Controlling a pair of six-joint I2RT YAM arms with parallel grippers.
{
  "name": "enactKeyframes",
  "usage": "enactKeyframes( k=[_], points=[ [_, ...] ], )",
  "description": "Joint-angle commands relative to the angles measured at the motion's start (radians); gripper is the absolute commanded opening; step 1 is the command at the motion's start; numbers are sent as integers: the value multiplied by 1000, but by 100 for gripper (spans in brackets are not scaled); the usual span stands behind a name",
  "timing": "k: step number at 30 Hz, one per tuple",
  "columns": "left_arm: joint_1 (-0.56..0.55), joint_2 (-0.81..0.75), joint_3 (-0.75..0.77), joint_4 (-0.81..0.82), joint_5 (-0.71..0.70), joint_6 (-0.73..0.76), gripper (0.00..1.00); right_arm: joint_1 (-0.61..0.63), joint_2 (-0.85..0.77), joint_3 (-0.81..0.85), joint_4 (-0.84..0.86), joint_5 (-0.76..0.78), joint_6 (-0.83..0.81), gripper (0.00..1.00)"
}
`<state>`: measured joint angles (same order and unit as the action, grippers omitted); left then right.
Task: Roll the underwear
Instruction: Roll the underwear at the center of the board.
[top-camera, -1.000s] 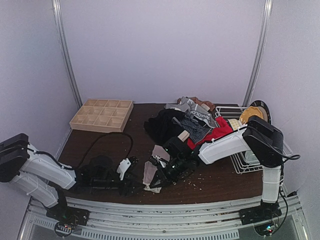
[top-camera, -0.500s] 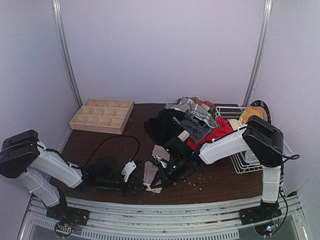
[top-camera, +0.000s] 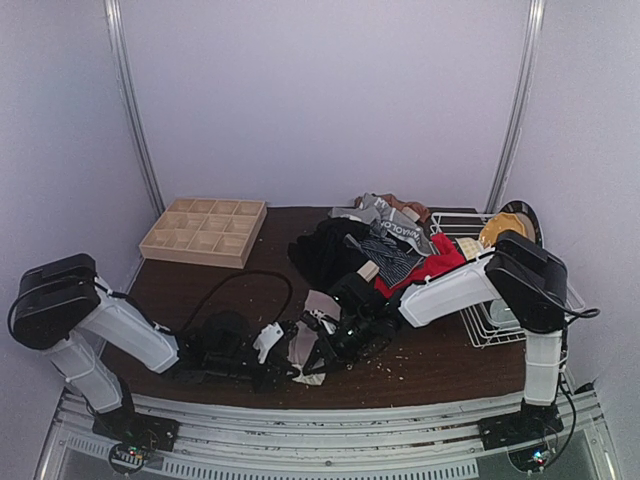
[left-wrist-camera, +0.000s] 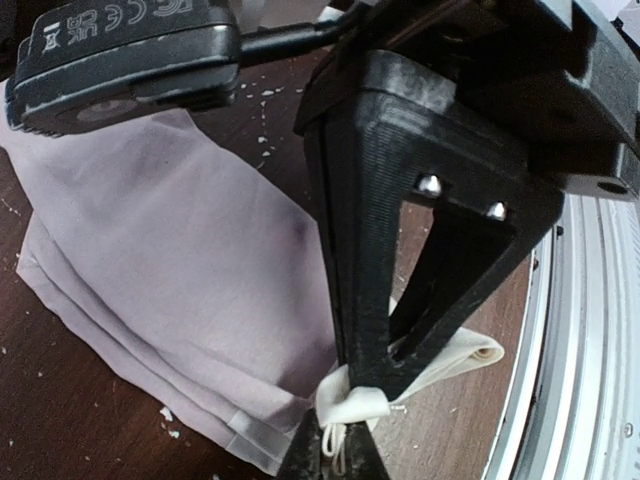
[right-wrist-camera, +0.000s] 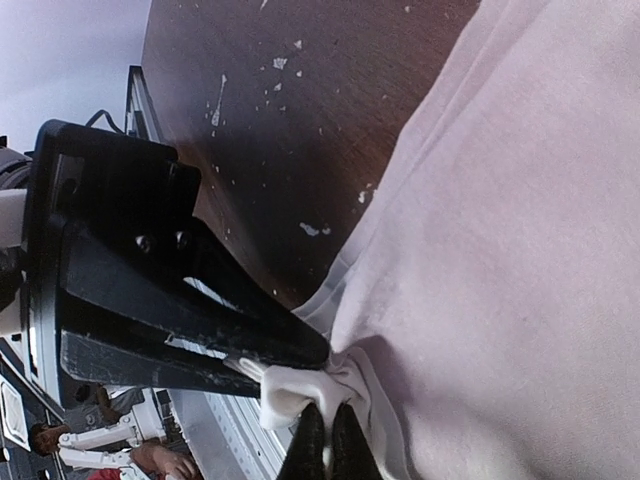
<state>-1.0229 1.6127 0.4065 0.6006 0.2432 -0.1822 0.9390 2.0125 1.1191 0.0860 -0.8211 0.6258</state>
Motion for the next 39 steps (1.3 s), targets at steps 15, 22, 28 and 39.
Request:
enactKeyframes(
  k=[15, 22, 28, 39],
  points=[
    [-5, 45, 80, -100, -31, -27, 0, 7, -210, -58, -106, 221, -133, 40],
    [-5, 47, 138, -221, -33, -53, 0, 120, -246, -27, -280, 490, -307, 43],
    [-5, 50, 150, -242, -5, -92, 0, 145, -217, -67, -234, 556, -277, 39],
    [19, 59, 202, -327, 78, -189, 0, 138, -185, -110, -134, 611, -138, 10]
  ],
)
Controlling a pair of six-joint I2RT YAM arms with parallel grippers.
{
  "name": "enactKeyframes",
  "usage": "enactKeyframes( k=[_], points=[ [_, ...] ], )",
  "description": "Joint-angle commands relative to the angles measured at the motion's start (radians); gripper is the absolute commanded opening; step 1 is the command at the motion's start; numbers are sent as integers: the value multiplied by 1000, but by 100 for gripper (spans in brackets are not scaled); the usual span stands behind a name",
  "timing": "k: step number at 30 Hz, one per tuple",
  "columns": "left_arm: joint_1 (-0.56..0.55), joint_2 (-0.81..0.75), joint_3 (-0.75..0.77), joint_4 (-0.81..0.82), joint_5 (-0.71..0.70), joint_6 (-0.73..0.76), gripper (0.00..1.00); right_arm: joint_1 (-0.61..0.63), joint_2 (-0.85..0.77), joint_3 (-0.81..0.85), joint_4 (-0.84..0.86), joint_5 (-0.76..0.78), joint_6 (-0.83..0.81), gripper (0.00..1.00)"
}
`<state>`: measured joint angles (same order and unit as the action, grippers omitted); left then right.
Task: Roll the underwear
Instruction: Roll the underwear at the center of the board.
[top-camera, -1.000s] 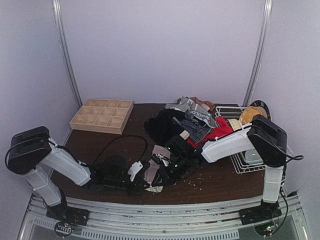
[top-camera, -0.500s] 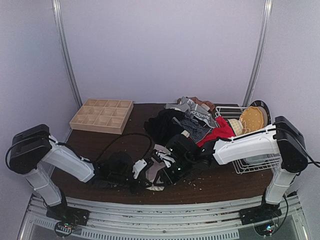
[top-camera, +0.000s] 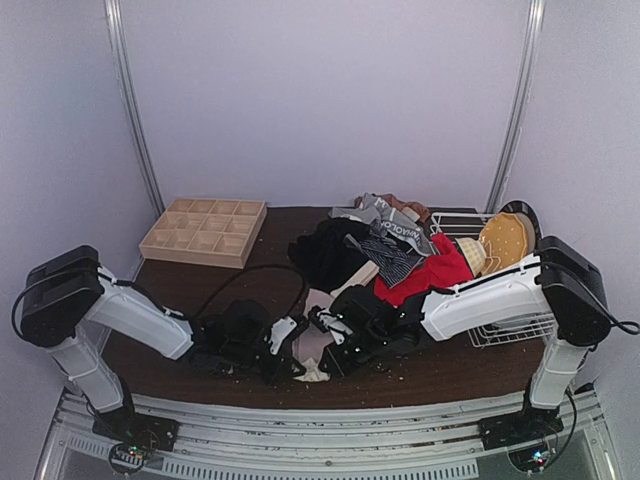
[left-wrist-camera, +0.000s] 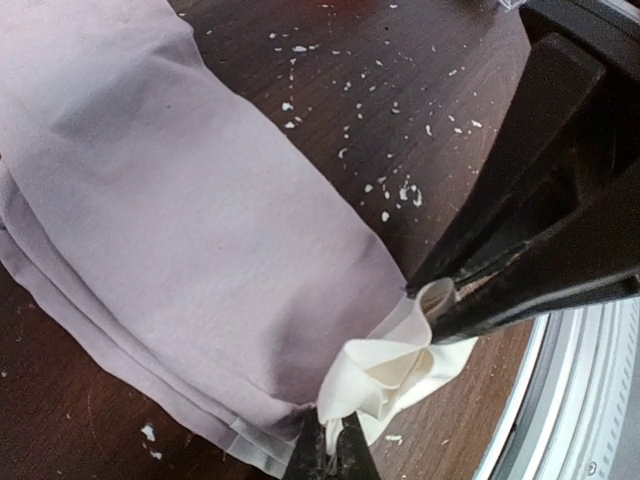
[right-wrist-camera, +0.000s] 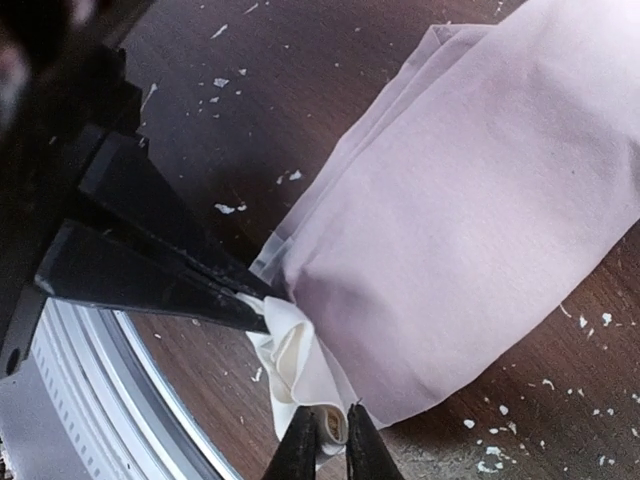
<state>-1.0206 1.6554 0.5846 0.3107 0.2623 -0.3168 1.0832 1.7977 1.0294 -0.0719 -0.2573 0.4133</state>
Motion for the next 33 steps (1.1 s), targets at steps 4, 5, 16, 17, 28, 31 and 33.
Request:
enactKeyframes(
  k=[4, 5, 16, 17, 28, 31, 33],
  points=[
    [42, 27, 34, -42, 101, -109, 0, -24, 46, -47, 44, 59, 144, 7],
    [49, 31, 43, -55, 105, -120, 0, -26, 50, -49, 35, 72, 152, 7],
    [121, 106, 126, -186, 190, -221, 0, 0, -95, -69, -3, 155, 9, 29],
    [125, 112, 128, -186, 200, -227, 0, 13, -114, -63, -8, 166, -21, 30],
    [140, 150, 182, -271, 243, -234, 0, 100, -60, 36, -64, 124, -303, 30],
    [145, 153, 189, -289, 249, -232, 0, 101, -1, 76, -100, 140, -323, 29],
    [147, 152, 189, -294, 253, -232, 0, 100, 23, 80, -91, 153, -331, 30]
  ],
)
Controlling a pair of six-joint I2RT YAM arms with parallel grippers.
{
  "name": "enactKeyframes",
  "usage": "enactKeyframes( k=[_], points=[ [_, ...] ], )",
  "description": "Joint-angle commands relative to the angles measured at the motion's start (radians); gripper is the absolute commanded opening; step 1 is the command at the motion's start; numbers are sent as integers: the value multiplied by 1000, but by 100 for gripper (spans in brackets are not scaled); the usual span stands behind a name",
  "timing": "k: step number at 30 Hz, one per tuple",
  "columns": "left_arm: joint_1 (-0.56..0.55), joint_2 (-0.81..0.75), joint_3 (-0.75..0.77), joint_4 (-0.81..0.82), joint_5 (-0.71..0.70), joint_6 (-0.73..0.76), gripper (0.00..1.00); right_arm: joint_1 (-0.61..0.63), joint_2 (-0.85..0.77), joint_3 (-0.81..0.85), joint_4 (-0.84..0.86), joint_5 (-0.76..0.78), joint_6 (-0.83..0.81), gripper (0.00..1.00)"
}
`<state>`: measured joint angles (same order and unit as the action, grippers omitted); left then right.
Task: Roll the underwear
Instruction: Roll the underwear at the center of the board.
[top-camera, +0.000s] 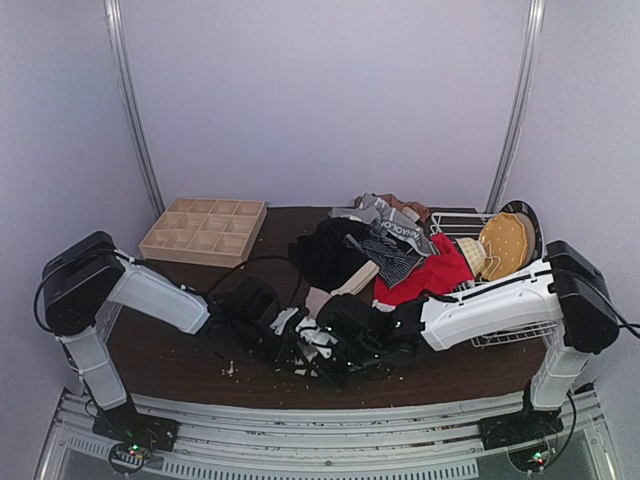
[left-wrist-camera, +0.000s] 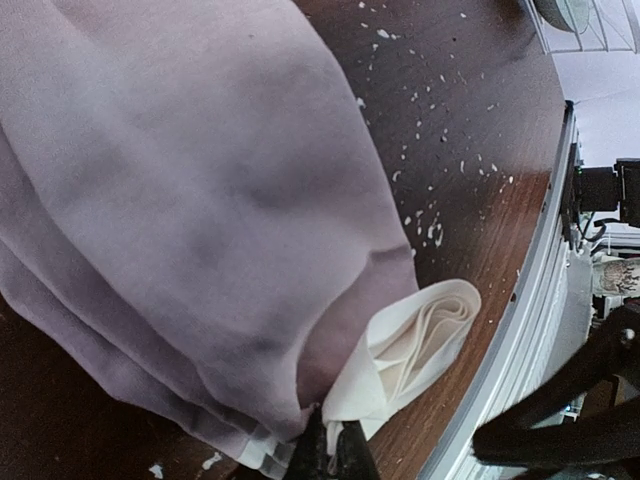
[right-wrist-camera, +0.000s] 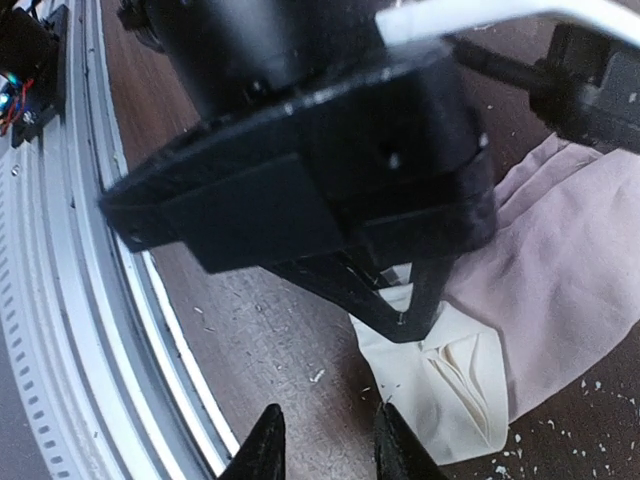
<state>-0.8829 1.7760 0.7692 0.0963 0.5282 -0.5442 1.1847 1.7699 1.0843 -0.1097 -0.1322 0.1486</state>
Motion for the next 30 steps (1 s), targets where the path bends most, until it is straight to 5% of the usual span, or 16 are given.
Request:
enactKeyframes(
  k=[1, 20, 30],
  points=[
    [10, 31, 4, -82, -13, -4, 0, -2, 59, 24, -47, 33, -68, 31],
    [15, 32, 1, -97, -9, 11, 0, -16, 164, 99, -167, 85, -128, 37],
    [18, 38, 0, -92, -1, 15, 0, -47, 179, 7, -90, 55, -104, 37]
  ],
)
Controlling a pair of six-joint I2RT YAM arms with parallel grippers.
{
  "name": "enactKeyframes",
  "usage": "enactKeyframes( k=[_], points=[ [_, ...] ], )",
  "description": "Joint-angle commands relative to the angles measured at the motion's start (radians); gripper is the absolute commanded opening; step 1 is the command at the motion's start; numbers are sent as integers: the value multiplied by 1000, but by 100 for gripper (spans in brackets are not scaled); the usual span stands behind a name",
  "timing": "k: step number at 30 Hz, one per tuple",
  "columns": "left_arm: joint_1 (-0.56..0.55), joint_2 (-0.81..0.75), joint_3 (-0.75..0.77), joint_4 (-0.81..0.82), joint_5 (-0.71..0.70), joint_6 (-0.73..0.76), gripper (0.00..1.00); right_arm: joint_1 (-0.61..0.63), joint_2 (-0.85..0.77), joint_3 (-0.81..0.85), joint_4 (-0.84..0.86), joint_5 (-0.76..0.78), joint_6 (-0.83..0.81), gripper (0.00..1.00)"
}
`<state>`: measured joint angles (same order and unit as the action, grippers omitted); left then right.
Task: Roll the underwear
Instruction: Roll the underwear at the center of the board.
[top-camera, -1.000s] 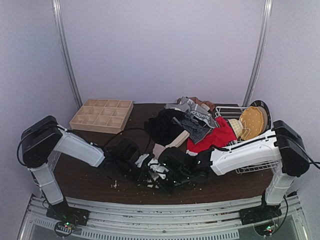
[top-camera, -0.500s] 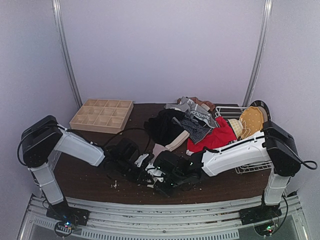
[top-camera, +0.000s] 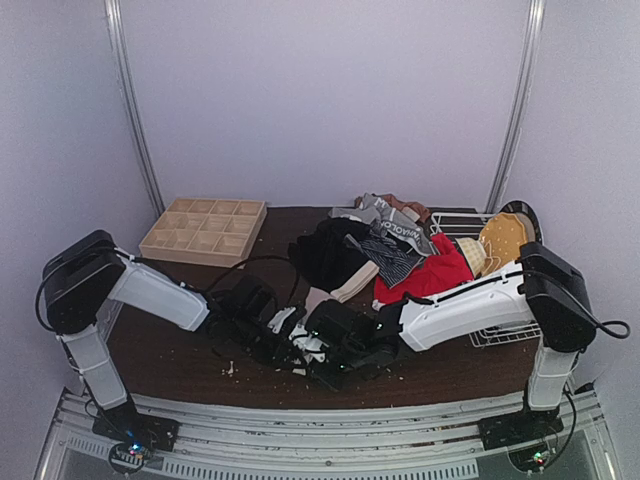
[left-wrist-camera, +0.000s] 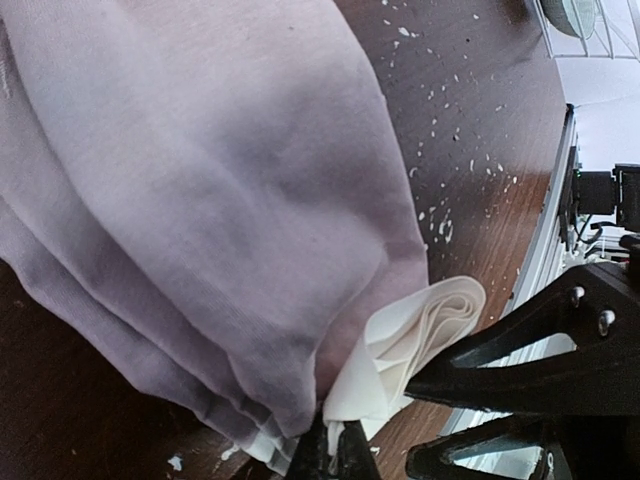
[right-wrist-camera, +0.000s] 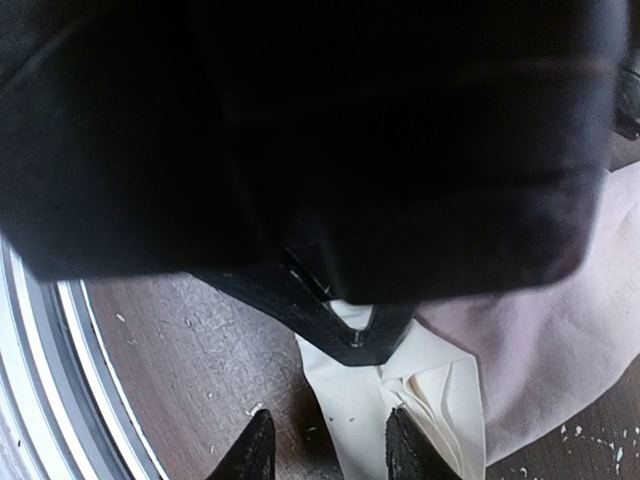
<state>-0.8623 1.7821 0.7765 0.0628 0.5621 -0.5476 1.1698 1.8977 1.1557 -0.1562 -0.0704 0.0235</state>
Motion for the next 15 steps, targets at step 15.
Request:
enactKeyframes(
  k=[15],
  points=[
    [24, 77, -49, 22, 17, -16, 0, -35, -61, -190, 138, -64, 13, 42]
  ],
)
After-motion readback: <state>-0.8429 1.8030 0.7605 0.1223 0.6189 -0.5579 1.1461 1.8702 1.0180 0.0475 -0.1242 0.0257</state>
